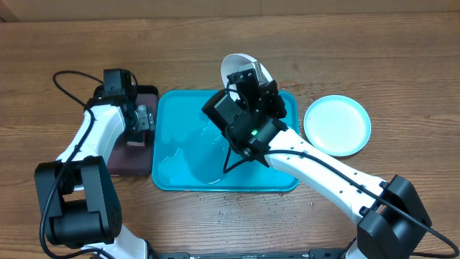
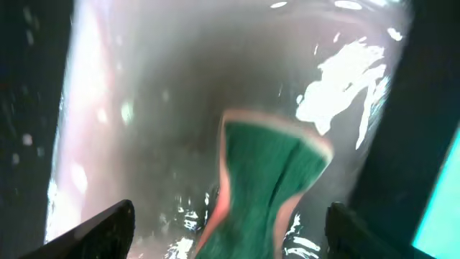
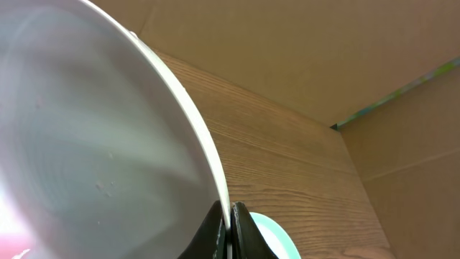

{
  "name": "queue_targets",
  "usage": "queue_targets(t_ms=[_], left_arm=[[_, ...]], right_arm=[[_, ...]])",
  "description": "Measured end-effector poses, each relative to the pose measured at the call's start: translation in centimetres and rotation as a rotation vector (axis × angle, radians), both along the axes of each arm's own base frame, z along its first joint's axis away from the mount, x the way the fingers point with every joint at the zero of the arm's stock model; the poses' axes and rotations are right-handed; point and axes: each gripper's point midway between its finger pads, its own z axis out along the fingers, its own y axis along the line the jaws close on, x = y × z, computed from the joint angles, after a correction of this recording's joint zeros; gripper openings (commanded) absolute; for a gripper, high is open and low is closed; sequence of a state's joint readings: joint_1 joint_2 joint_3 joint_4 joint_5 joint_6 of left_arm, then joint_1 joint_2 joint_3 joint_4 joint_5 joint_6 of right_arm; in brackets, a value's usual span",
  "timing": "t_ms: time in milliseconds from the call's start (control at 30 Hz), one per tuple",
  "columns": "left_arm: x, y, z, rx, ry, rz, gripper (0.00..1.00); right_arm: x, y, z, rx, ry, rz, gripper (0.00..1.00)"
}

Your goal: Clean dirty plates on tray and stack at the side

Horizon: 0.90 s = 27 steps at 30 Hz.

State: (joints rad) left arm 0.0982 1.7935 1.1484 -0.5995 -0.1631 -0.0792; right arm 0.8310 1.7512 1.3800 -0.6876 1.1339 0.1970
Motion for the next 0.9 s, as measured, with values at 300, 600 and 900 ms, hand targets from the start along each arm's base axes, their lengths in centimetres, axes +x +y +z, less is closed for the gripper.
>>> queue_targets(t_ms=[300,600,900], left_arm=[[1.9,-0.6,0.4,-0.036,-0.078,-0.017,0.78],[2.0,-1.1,-2.8,-0.072,-0.027,-0.022,0.17],[1.0,-1.0,-3.0,-0.061,0.026,-0.029,0.36]], right_arm=[[0.0,0.0,0.0,0.0,0.0,0.0,0.04],[0.0,0.0,0.0,0.0,0.0,0.0,0.04],[0.0,0.0,0.0,0.0,0.0,0.0,0.04]])
